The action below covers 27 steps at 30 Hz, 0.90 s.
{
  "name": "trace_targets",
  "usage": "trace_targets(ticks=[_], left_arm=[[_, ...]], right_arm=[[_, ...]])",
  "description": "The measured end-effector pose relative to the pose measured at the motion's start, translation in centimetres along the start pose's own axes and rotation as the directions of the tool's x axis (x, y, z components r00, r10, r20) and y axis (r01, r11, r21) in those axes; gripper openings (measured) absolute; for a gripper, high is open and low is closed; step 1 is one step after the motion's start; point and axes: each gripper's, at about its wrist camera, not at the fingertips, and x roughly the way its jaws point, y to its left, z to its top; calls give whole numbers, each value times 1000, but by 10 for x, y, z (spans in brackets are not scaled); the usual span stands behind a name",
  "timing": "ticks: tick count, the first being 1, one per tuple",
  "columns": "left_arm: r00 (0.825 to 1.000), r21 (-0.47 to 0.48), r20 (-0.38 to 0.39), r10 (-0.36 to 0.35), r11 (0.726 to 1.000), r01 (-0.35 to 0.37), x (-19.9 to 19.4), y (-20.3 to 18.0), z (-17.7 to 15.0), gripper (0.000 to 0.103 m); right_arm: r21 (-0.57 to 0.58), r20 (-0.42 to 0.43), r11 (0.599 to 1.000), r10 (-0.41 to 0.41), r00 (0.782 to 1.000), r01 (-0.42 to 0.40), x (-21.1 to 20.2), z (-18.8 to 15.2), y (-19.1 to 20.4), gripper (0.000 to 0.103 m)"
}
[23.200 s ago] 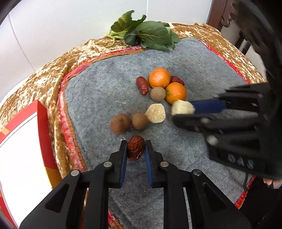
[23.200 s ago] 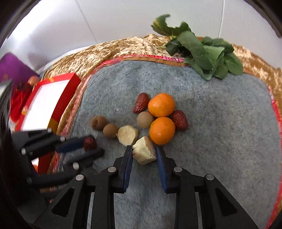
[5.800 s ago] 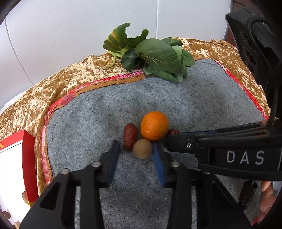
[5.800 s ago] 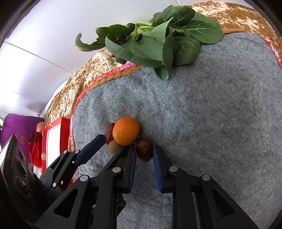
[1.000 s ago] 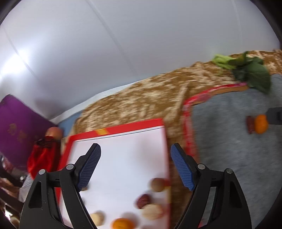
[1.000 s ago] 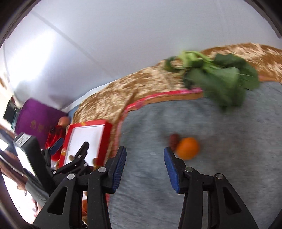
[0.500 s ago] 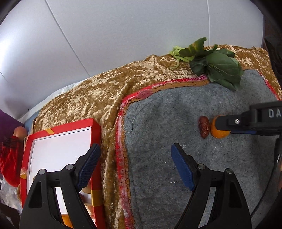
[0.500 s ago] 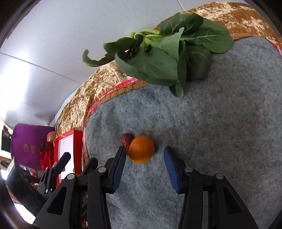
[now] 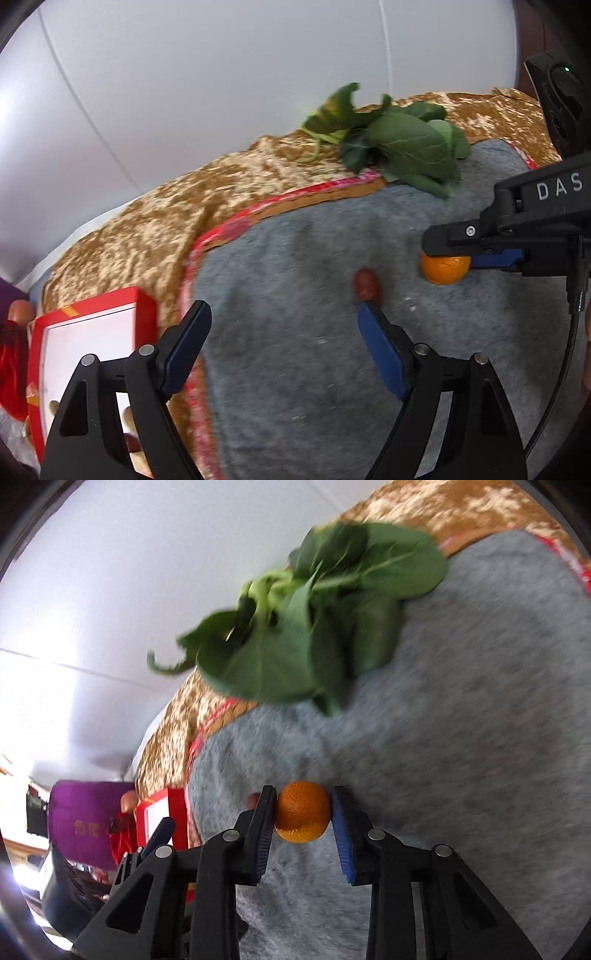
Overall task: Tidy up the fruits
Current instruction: 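Grasp the last mandarin with the right tool while the left tool lowers around a red date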
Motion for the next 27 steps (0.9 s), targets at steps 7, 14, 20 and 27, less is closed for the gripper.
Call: trace_targets(ticks=[7,14,20,27], left_arm=[[998,-18,-19,-62,998,62,15,-15,8,82],[994,-87,-19,-112,990,110,27,-12,11,80],[990,-85,-17,-143,986,141,32,-13,12,52],[987,-66,-12,-159,985,157,31,-14,13,25]], right_arm=[[18,6,1000,-1,1000,1,-10,5,-10,30],[28,4,1000,3,1000,-3,-18,7,-21,30],[25,4,1000,-3,1000,3,-15,6,-18,30],[19,11,1000,-4,1000,3,-11,0,-6,30]])
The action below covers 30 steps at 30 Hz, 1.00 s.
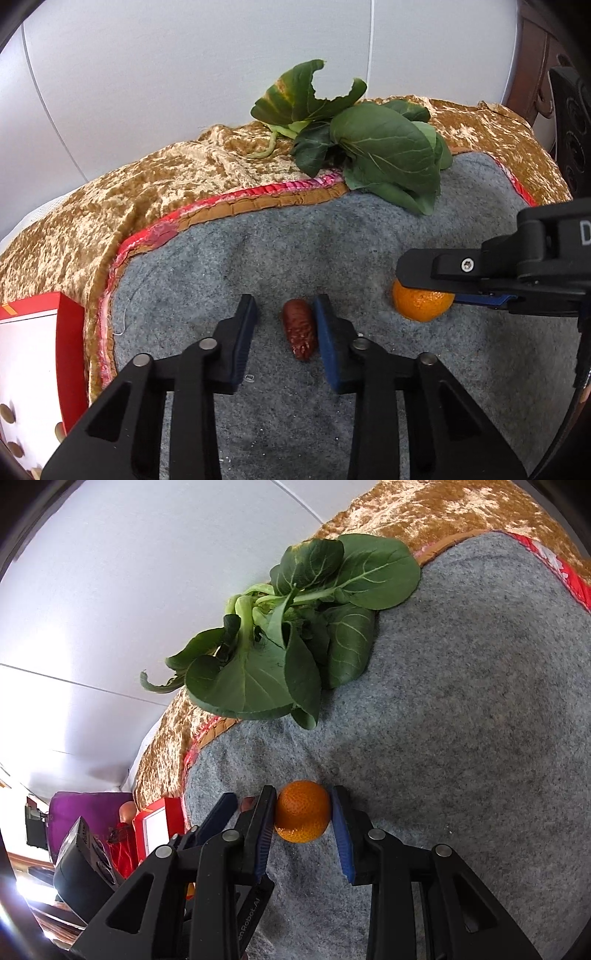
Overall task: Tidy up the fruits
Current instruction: 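Grasp the last mandarin with the right tool while the left tool lowers around a red date, then carry the red date and mandarin with both tools over the white tray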
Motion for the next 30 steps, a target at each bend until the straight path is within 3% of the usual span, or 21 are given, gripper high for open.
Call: trace_targets(ticks=[4,16,30], left_arm=[[1000,-4,-3,-7,1000,7,-3,5,0,14],[1000,-4,13,-22,1000,22,-22,18,-6,14],[997,-41,42,64,997,-62,-61,70,-24,14]], right_arm=[[-13,9,1000,-1,1000,1,-3,-2,6,30],[-62,-9,998,-1,1000,1,8,-16,30,30],[-153,-53,988,29,998,-37,38,-45,88,30]])
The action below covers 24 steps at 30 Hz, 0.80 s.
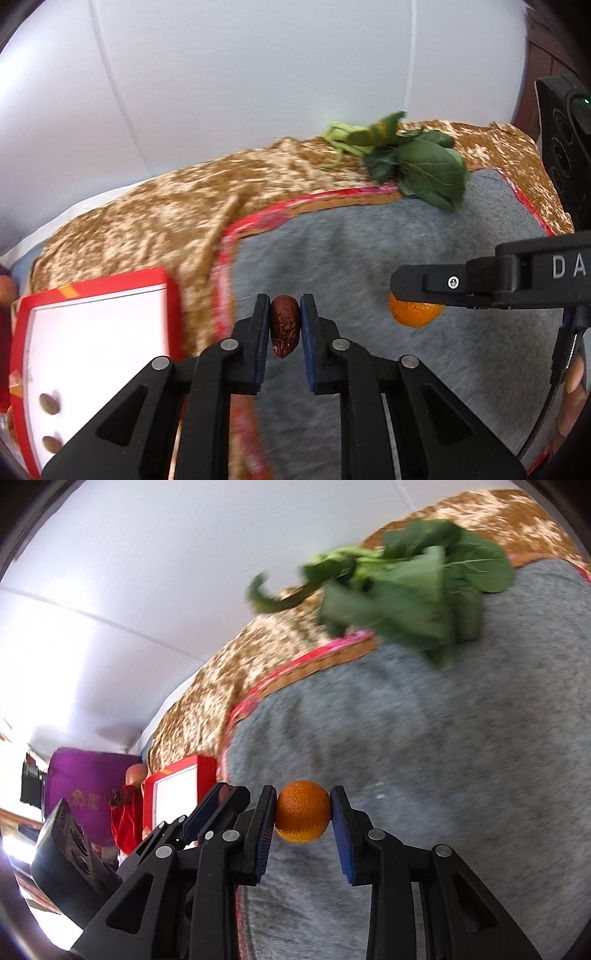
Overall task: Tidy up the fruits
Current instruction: 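Carry the red date and mandarin with both tools over the white tray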
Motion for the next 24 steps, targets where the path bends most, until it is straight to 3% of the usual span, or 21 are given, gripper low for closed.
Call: trace_targets(ticks=[6,16,24], left_arm=[[998,-72,16,56,996,-55,-20,48,-15,14],[988,-208,0,152,967,-149,-46,135,-44,14],[978,-259,-44,203,943,-207,-52,170,-67,14]], right_arm=[[-73,-5,996,44,999,-44,19,-15,39,30],[-245,-33,962,111,993,-116,55,-48,100,30],[-341,-69,927,143,987,-158,79,-74,143,30]])
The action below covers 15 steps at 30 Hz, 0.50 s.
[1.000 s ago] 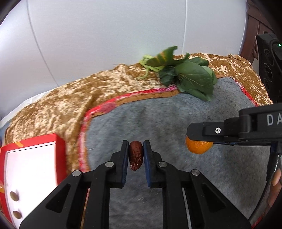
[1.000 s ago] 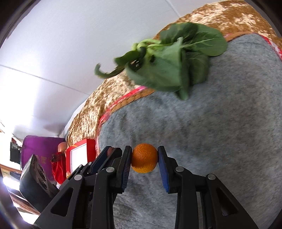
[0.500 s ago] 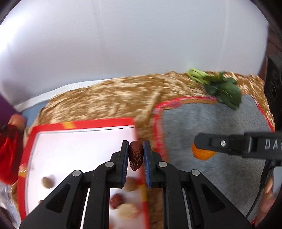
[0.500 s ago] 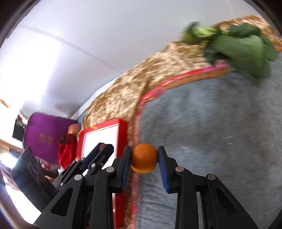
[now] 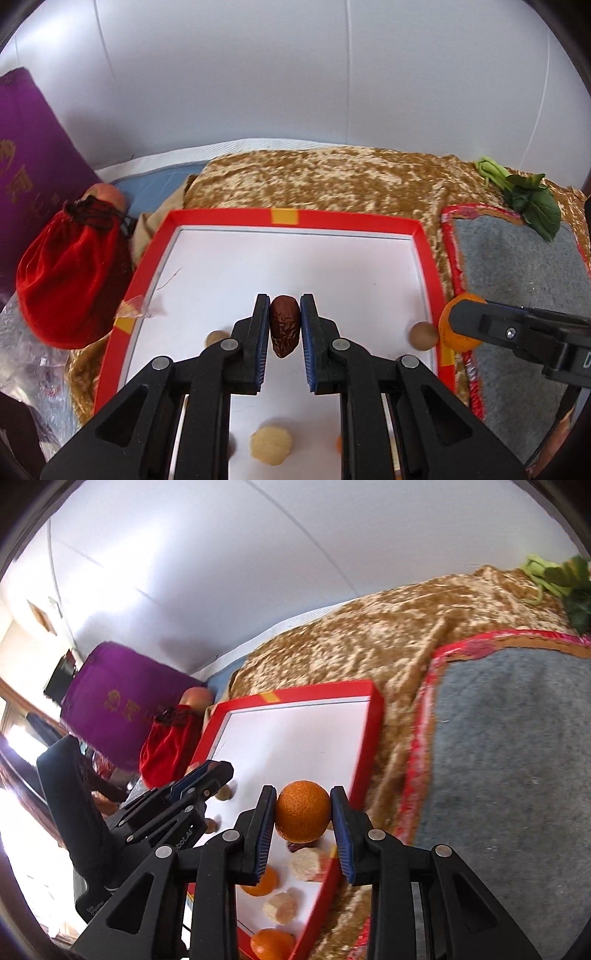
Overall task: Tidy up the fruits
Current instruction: 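Carry the red date and mandarin with both tools over the white tray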
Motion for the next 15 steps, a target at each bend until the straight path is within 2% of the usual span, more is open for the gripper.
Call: trace_targets(ticks=[15], left_arm=[[998,-46,-32,48,998,-49,-2,27,-13,14]], right_arm=[[-142,-35,989,-37,999,32,27,-16,37,30]])
